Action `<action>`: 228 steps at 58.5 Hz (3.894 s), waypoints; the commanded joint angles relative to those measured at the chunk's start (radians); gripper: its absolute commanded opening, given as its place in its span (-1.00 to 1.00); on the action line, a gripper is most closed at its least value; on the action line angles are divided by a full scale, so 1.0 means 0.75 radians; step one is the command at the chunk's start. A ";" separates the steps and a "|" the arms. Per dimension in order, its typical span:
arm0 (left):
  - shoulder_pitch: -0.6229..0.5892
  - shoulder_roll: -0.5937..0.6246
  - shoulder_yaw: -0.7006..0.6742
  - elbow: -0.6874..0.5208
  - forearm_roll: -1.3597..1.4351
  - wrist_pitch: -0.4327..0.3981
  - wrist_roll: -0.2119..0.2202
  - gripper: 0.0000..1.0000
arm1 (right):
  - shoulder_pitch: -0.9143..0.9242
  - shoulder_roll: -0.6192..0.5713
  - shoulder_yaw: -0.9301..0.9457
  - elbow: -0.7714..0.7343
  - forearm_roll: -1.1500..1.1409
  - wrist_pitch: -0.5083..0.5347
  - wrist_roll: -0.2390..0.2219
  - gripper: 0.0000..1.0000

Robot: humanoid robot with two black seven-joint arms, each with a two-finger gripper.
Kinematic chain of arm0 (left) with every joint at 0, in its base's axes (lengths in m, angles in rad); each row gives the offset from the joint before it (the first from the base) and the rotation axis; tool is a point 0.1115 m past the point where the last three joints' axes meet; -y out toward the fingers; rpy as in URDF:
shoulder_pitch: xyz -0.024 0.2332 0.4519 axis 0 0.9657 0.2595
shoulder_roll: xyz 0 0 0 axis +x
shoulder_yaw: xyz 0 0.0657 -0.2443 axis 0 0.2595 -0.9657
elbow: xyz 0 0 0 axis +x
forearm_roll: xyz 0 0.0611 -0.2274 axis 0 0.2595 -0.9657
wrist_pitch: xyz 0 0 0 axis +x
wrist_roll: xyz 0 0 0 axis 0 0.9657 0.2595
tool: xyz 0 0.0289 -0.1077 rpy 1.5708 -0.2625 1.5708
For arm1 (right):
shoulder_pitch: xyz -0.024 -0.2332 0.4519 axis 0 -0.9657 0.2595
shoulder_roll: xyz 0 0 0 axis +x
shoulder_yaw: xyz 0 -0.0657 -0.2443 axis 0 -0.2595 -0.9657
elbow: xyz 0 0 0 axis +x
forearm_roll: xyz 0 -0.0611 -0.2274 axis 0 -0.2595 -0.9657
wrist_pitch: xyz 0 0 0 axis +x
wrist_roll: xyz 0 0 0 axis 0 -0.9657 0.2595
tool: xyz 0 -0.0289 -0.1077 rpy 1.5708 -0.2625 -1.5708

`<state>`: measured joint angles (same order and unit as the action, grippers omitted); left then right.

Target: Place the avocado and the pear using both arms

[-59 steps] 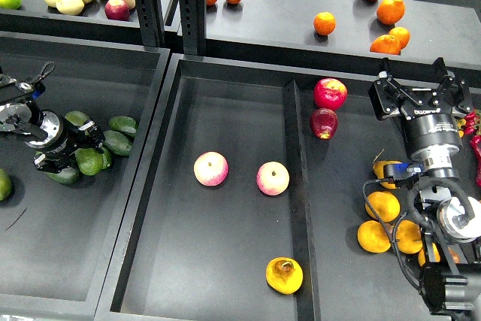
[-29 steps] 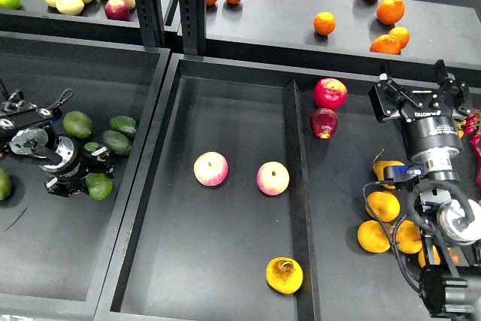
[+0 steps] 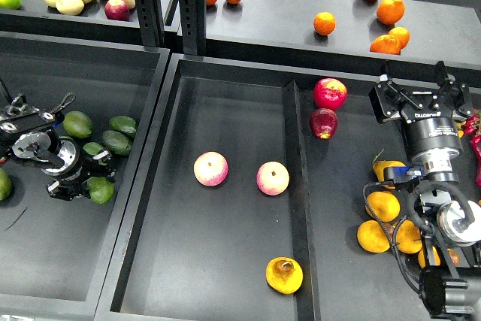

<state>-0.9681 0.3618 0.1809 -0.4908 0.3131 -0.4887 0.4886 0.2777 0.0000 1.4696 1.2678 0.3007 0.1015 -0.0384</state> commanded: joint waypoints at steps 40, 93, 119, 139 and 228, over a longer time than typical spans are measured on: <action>-0.086 0.076 -0.006 -0.023 0.051 0.000 0.000 0.96 | -0.006 0.000 -0.004 -0.001 0.000 0.000 0.000 0.99; 0.360 0.123 -1.361 -0.227 -0.702 0.000 0.000 0.97 | -0.059 0.000 -0.023 0.001 0.027 -0.002 -0.053 0.99; 0.884 -0.300 -1.980 -0.646 -0.698 0.000 0.000 0.97 | -0.123 -0.233 -0.131 -0.001 0.061 0.020 -0.278 0.99; 1.154 -0.482 -2.162 -0.857 -0.696 0.000 0.000 0.97 | -0.084 -0.622 -0.448 -0.003 0.065 0.280 -0.600 0.99; 1.307 -0.482 -2.141 -1.006 -0.704 0.000 0.000 0.97 | 0.260 -0.362 -1.370 -0.670 -0.577 0.516 -0.600 0.98</action>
<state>0.0078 0.0000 -1.4255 -1.2432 -0.2152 -0.4888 0.4887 0.4720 -0.3037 0.4400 0.7999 -0.1312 0.4888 -0.4887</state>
